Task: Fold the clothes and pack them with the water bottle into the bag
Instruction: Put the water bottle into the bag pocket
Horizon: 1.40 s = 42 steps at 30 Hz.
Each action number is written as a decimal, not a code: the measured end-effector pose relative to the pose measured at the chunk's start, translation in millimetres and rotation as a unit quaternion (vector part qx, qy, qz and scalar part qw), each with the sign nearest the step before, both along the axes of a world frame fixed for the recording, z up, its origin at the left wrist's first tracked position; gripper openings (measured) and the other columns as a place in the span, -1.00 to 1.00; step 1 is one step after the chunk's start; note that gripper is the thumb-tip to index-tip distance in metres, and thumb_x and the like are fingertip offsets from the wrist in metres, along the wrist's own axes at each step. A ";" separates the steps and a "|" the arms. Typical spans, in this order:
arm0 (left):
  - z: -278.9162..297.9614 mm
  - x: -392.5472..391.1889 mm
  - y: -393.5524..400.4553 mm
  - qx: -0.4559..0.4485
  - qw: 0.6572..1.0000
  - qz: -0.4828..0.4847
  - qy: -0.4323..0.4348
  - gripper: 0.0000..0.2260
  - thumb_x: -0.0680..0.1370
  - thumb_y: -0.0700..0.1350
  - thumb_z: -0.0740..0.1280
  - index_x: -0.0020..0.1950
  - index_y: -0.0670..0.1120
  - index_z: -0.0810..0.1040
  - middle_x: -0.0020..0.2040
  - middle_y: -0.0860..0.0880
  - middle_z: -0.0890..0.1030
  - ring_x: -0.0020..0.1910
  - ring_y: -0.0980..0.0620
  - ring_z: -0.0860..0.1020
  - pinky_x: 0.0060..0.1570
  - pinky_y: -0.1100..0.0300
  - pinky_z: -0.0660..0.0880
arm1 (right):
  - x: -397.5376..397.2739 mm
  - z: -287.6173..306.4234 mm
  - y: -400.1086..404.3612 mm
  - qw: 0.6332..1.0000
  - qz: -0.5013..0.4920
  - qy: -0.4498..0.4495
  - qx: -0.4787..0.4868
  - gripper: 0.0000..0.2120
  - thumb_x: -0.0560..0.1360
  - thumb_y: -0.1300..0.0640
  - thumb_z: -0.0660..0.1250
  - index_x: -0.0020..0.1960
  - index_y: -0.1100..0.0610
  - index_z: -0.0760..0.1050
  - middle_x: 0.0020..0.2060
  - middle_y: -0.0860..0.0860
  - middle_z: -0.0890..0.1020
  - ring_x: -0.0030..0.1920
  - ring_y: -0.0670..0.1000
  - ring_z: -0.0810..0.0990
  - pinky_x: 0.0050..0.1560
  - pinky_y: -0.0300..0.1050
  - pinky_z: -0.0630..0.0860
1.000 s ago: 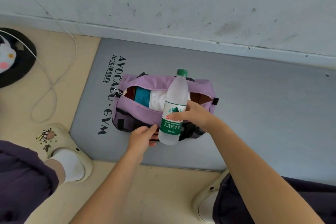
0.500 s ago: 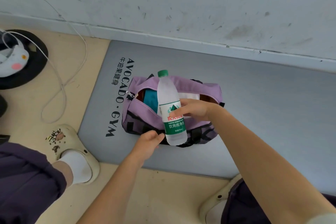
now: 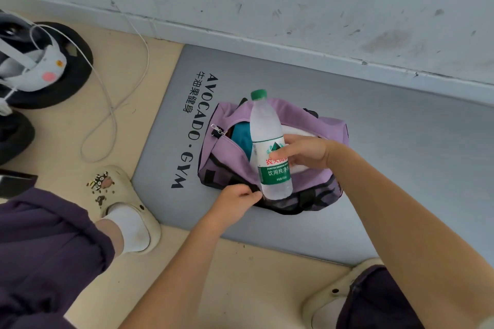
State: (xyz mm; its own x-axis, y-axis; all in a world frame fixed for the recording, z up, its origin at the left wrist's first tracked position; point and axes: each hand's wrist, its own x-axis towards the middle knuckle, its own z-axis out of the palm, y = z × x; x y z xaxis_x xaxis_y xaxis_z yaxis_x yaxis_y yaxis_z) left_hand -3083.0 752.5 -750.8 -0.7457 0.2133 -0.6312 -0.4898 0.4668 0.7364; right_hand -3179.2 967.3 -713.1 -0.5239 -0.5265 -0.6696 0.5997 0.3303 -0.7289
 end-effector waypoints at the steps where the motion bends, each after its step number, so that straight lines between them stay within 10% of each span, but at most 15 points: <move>1: 2.7 -1.4 -0.4 -0.045 0.998 -0.032 0.004 -0.62 0.51 0.03 0.41 -0.43 -0.11 0.43 -0.50 0.10 0.46 -0.45 0.09 0.38 -0.38 0.27 0.32 | -0.8 2.2 2.3 1.000 -0.018 0.012 -0.006 -0.47 0.42 0.07 0.42 0.36 0.14 0.43 0.23 0.11 0.62 0.26 0.18 0.57 0.34 0.17 0.42; 4: 19.7 -13.2 4.2 -0.242 0.948 -0.031 0.203 -0.52 0.41 0.19 0.42 -0.48 -0.11 0.35 -0.54 0.02 0.43 -0.50 0.05 0.37 -0.49 0.22 0.26 | -1.1 9.1 13.3 0.997 -0.066 0.040 -0.015 -0.53 0.44 0.11 0.42 0.33 0.12 0.46 0.21 0.08 0.63 0.23 0.13 0.59 0.29 0.12 0.48; 7: 39.7 -42.5 15.8 -0.217 0.879 -0.067 0.420 -0.70 0.41 0.05 0.48 -0.35 0.04 0.38 -0.30 0.07 0.48 -0.25 0.00 0.45 -0.31 0.13 0.35 | 9.1 11.1 29.7 0.993 -0.101 0.049 -0.033 -0.59 0.45 0.11 0.42 0.28 0.06 0.50 0.19 0.07 0.64 0.21 0.11 0.61 0.19 -0.01 0.56; 10: 39.8 -69.8 22.3 -0.309 0.822 -0.349 0.326 -0.68 0.48 0.16 0.39 0.10 -0.01 0.57 0.04 0.00 0.59 0.11 -0.05 0.49 0.30 0.01 0.24 | 24.4 11.0 42.3 0.989 -0.134 0.056 -0.038 -0.55 0.44 0.14 0.43 0.31 0.10 0.48 0.19 0.10 0.64 0.21 0.15 0.61 0.21 0.04 0.56; 14: 40.6 -83.6 29.2 -0.390 0.762 -0.470 0.215 -0.64 0.48 0.23 0.34 -0.29 -0.03 0.43 -0.25 0.00 0.52 -0.14 -0.04 0.50 0.00 0.06 0.21 | 36.4 11.3 50.0 0.988 -0.140 0.051 -0.050 -0.53 0.46 0.21 0.43 0.35 0.16 0.45 0.22 0.12 0.62 0.25 0.15 0.58 0.30 0.09 0.49; 19: 52.5 -96.0 25.1 -0.399 0.783 -0.445 0.169 -0.58 0.48 0.25 0.34 -0.33 -0.03 0.33 -0.32 0.03 0.41 -0.12 -0.08 0.49 0.04 0.04 0.28 | 37.3 15.9 42.9 0.987 -0.135 0.042 -0.081 -0.56 0.44 0.19 0.43 0.30 0.05 0.50 0.22 0.09 0.62 0.24 0.11 0.59 0.16 -0.07 0.57; 26: 60.0 -100.1 2.1 -0.111 0.950 -0.228 0.182 -0.91 0.45 0.08 0.48 -0.16 0.08 0.69 -0.25 0.26 0.61 -0.16 0.21 0.53 0.05 0.10 0.41 | 30.0 21.7 34.2 0.989 -0.089 0.084 -0.087 -0.56 0.45 0.10 0.46 0.31 0.01 0.52 0.27 0.05 0.60 0.28 0.07 0.56 0.20 -0.15 0.52; 37: 61.9 -74.6 3.0 -0.093 0.927 -0.048 0.359 -0.90 0.44 -0.08 0.51 -0.14 -0.10 0.72 -0.04 -0.02 0.66 0.03 0.01 0.54 0.18 0.06 0.41 | 17.9 24.5 18.3 0.993 -0.070 0.057 -0.072 -0.58 0.41 0.04 0.48 0.25 0.06 0.58 0.22 0.09 0.62 0.27 0.09 0.57 0.24 -0.08 0.50; 42: 47.0 -32.8 -1.3 -0.181 0.948 0.149 0.216 -0.60 0.49 0.12 0.37 -0.41 -0.14 0.52 -0.43 -0.03 0.57 -0.39 0.01 0.51 -0.30 0.08 0.46 | 16.8 24.9 29.5 0.986 -0.129 0.088 -0.055 -0.57 0.38 -0.02 0.50 0.22 0.03 0.59 0.21 0.05 0.64 0.25 0.06 0.59 0.29 0.01 0.41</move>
